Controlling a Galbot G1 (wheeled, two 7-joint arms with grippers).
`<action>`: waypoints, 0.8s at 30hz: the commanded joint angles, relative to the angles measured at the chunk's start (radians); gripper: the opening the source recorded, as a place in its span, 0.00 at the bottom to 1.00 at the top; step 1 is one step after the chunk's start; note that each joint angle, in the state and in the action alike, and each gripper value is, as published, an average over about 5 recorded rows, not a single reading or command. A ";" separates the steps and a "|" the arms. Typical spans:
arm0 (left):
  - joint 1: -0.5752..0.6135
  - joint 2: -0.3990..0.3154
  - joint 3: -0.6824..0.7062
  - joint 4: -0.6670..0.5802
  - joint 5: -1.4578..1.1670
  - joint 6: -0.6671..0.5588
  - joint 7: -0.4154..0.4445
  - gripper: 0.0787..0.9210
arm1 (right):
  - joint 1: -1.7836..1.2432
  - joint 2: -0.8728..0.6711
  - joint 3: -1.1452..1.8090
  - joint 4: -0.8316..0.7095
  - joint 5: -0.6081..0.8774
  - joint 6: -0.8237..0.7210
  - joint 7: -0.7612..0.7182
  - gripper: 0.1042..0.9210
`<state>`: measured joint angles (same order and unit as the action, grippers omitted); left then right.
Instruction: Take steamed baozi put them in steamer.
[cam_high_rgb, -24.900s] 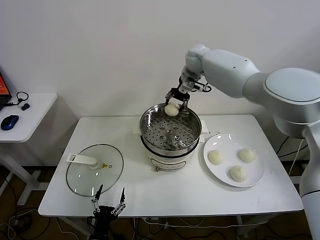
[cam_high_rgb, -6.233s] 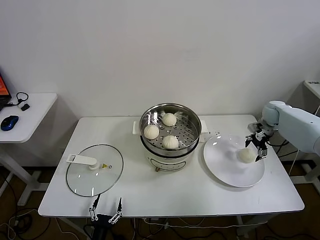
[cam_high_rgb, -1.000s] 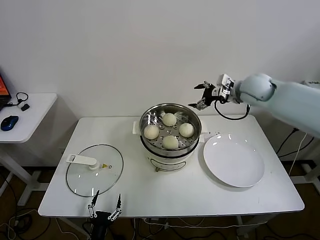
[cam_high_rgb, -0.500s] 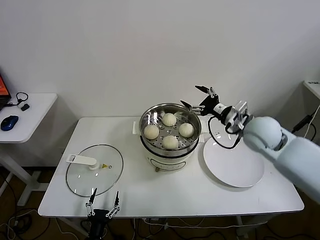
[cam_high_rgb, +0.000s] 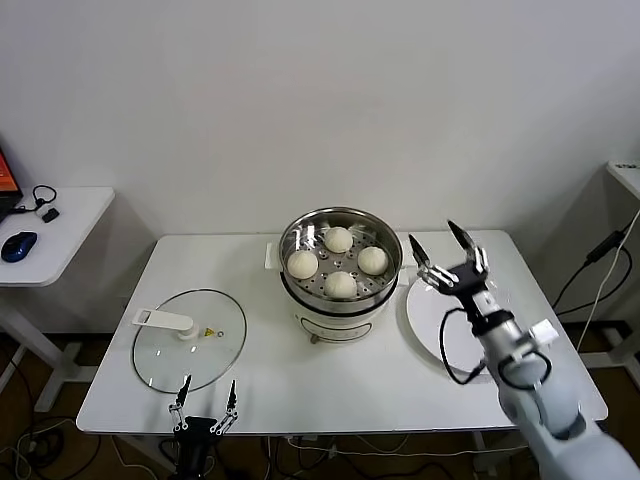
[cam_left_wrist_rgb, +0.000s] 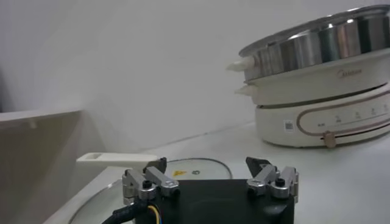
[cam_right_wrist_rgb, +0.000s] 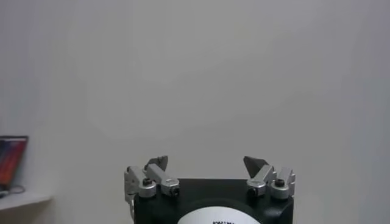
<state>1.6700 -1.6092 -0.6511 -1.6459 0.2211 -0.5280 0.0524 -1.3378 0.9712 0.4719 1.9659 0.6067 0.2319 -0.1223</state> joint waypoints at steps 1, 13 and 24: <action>0.005 0.009 -0.004 -0.008 -0.003 0.000 0.000 0.88 | -0.476 0.306 0.222 -0.087 -0.058 0.449 -0.121 0.88; 0.013 0.007 -0.003 -0.009 0.002 -0.005 0.000 0.88 | -0.512 0.345 0.157 -0.148 -0.056 0.541 -0.136 0.88; 0.015 0.002 -0.002 -0.011 0.007 -0.004 0.001 0.88 | -0.509 0.350 0.139 -0.154 -0.054 0.529 -0.133 0.88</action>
<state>1.6841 -1.6092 -0.6531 -1.6575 0.2263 -0.5326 0.0525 -1.8072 1.2831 0.6046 1.8348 0.5554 0.7027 -0.2421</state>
